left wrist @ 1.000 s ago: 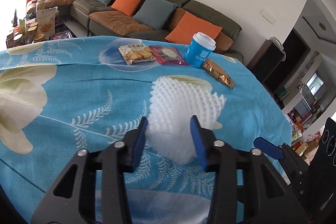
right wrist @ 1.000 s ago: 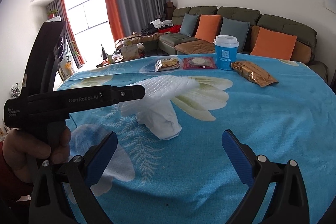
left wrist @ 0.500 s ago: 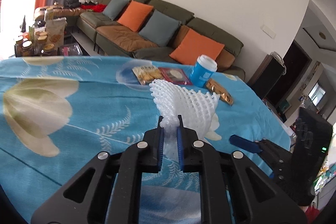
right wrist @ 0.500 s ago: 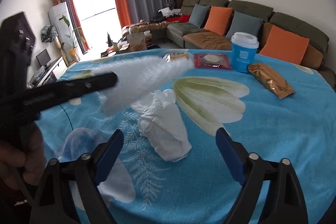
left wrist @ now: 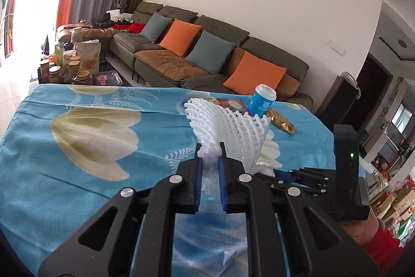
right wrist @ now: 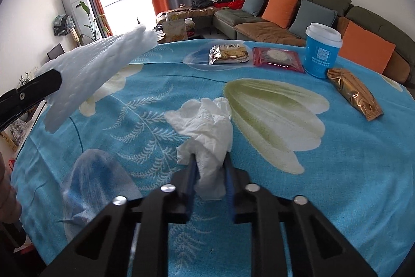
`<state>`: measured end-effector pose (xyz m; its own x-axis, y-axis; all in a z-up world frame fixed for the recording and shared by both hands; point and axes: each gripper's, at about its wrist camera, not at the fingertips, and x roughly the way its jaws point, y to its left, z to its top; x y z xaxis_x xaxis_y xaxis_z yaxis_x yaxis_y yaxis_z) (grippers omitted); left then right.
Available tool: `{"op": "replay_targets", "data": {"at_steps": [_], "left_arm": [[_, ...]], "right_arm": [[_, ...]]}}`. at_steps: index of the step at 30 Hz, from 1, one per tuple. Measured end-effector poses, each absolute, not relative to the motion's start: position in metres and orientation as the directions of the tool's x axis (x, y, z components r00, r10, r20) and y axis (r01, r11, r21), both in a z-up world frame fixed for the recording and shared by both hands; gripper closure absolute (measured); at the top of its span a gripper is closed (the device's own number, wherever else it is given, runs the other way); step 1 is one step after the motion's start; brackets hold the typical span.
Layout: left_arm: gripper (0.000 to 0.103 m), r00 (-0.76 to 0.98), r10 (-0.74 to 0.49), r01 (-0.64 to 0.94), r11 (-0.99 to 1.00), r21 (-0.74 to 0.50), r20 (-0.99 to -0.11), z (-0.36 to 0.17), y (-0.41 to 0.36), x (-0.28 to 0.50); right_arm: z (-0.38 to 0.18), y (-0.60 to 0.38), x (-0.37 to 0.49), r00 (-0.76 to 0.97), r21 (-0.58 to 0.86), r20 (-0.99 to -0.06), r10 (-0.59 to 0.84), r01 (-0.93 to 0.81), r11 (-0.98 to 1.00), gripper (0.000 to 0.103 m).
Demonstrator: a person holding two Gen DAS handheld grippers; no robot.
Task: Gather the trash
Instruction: 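Grasp the white foam net with the left gripper while the right grasps the white tissue, then carry the foam net and tissue over the teal wastebasket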
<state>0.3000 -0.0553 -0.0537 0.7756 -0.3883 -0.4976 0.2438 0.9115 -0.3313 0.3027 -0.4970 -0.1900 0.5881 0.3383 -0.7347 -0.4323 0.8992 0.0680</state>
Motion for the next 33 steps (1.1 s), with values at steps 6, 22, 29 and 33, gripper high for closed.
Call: {"op": "replay_targets", "data": {"at_steps": [6, 22, 29, 33], "left_arm": [[0.092, 0.800, -0.355, 0.229, 0.926, -0.301, -0.484, -0.046, -0.040, 0.270], [0.092, 0.907, -0.166, 0.096, 0.976, -0.195, -0.387, -0.011, 0.002, 0.153], [0.092, 0.933, -0.096, 0.031, 0.981, -0.190, -0.347, 0.001, 0.026, 0.101], [0.092, 0.940, -0.055, -0.010, 0.982, -0.188, -0.335, 0.005, 0.039, 0.076]], "right_arm": [[-0.171, -0.498, 0.281, 0.622, 0.099, -0.682, 0.385, -0.443, 0.891, 0.100], [-0.101, -0.484, 0.178, 0.696, 0.144, -0.482, 0.533, -0.537, 0.831, 0.100], [-0.097, -0.464, 0.145, 0.653, 0.153, -0.464, 0.599, -0.606, 0.780, 0.100], [-0.095, -0.445, 0.131, 0.623, 0.143, -0.458, 0.633, -0.652, 0.745, 0.100]]}}
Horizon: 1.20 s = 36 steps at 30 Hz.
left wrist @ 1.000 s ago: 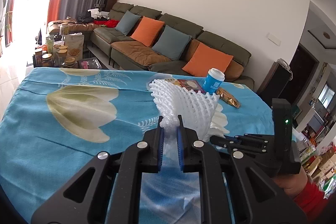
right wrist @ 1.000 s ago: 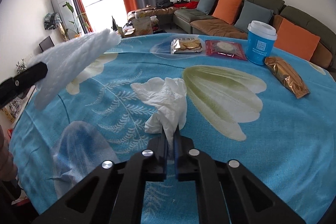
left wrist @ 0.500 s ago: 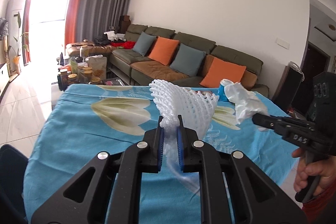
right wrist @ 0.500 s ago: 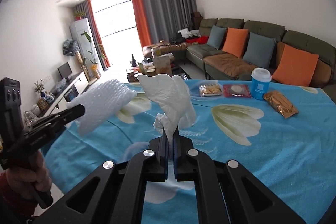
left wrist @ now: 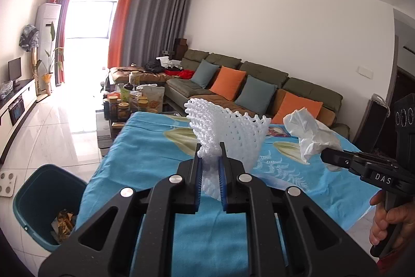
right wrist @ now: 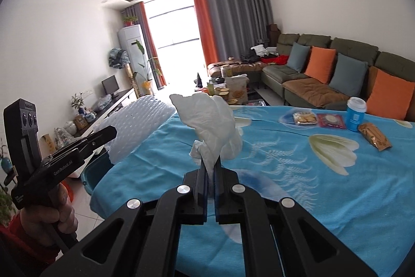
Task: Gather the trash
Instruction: 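Carry the foam net and tissue over the teal wastebasket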
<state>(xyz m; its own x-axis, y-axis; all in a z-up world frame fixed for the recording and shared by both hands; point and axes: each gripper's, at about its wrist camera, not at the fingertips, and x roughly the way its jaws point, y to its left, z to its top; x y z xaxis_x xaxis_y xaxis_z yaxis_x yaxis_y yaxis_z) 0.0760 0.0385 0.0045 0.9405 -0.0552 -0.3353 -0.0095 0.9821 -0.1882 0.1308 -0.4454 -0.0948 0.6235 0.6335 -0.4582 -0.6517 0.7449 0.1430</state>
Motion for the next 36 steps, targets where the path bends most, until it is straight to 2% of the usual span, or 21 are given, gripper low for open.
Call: {"op": "replay_targets", "data": {"at_steps": [22, 36], "left_arm": [[0.091, 0.952, 0.109, -0.175, 0.960, -0.219, -0.284, 0.024, 0.097, -0.022], [0.091, 0.898, 0.280, -0.365, 0.905, -0.219, -0.340, 0.012, 0.149, -0.053]], "right_arm": [[-0.081, -0.375, 0.089, 0.538, 0.073, -0.437, 0.721, -0.778, 0.624, 0.099], [-0.093, -0.306, 0.103, 0.409, 0.055, -0.497, 0.765, -0.865, 0.498, 0.099]]}}
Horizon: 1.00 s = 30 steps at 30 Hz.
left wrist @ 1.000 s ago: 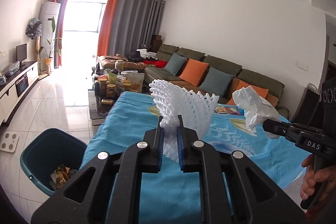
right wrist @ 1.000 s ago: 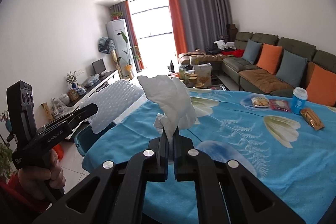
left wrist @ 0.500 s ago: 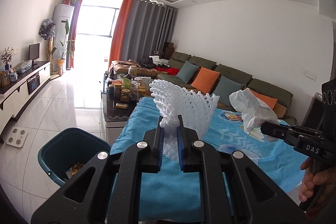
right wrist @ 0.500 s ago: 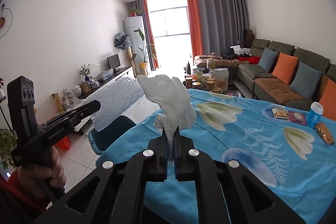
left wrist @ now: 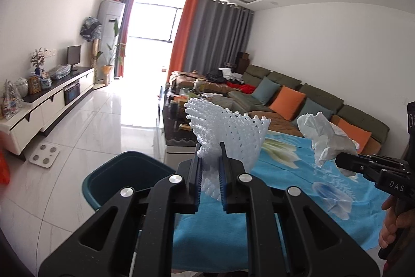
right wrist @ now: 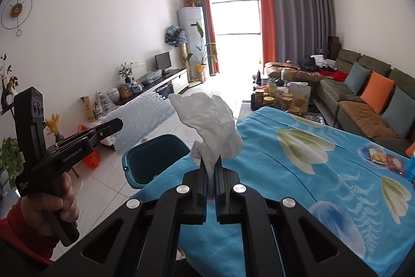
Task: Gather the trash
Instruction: 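Carry the foam net and tissue over the teal wastebasket, then open both grippers to drop the net and tissue into the wastebasket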
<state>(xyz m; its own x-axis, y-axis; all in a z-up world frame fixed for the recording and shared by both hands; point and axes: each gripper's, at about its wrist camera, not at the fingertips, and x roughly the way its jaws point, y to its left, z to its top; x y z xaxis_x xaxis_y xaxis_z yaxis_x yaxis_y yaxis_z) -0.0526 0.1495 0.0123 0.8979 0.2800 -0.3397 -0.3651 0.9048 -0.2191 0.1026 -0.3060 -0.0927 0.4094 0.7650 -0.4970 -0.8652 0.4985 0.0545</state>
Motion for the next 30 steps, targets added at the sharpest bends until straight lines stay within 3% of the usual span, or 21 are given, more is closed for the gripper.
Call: {"op": "replay_targets", "data": {"at_steps": [9, 30], "left_arm": [[0.091, 0.837, 0.359, -0.476, 0.850, -0.226, -0.414, -0.010, 0.196, -0.067], [0.091, 0.725, 0.371, -0.595, 0.762, -0.256, -0.581, -0.084, 0.273, -0.025]], "right_arm": [[-0.106, -0.247, 0.116, 0.302, 0.069, -0.552, 0.778, -0.912, 0.403, 0.098], [-0.151, -0.104, 0.123, 0.151, 0.050, -0.708, 0.690, -0.964, 0.262, 0.097]]}}
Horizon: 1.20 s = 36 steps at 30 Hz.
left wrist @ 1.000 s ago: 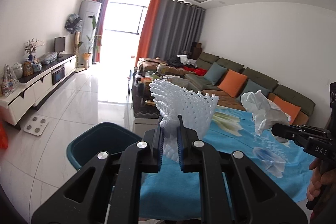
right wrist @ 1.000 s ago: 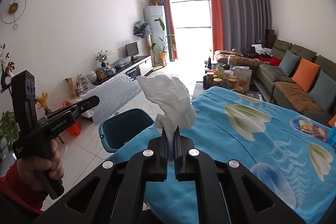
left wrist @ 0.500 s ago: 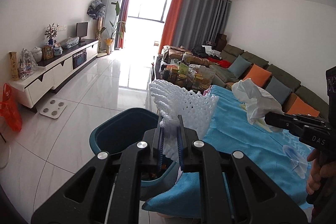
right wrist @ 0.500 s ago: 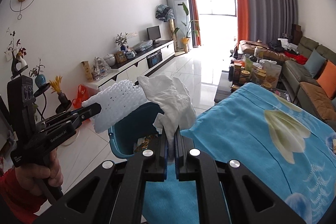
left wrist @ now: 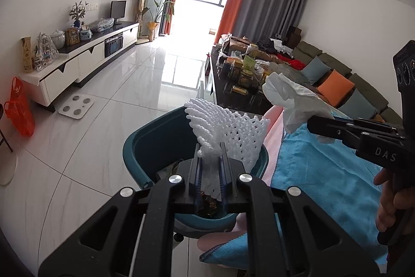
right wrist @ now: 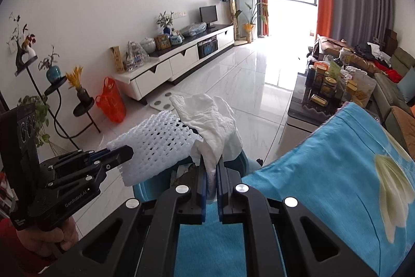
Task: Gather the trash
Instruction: 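Open both grippers to drop the net and tissue into the wastebasket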
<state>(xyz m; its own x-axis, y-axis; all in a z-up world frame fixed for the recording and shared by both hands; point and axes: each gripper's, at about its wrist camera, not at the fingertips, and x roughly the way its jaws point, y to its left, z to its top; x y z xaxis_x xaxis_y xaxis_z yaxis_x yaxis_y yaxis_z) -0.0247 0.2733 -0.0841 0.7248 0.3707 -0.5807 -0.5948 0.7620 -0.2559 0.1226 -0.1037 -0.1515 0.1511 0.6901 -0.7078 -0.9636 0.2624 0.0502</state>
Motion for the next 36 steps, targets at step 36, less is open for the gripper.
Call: {"op": "replay_targets", "data": {"at_steps": [36], "left_arm": [[0.064, 0.597, 0.358, -0.661, 0.727, -0.187, -0.718, -0.169, 0.319, 0.080]], "right_arm": [[-0.222, -0.007, 0.135, 0.099, -0.013, -0.896, 0.432, -0.981, 0.196, 0.091]]}}
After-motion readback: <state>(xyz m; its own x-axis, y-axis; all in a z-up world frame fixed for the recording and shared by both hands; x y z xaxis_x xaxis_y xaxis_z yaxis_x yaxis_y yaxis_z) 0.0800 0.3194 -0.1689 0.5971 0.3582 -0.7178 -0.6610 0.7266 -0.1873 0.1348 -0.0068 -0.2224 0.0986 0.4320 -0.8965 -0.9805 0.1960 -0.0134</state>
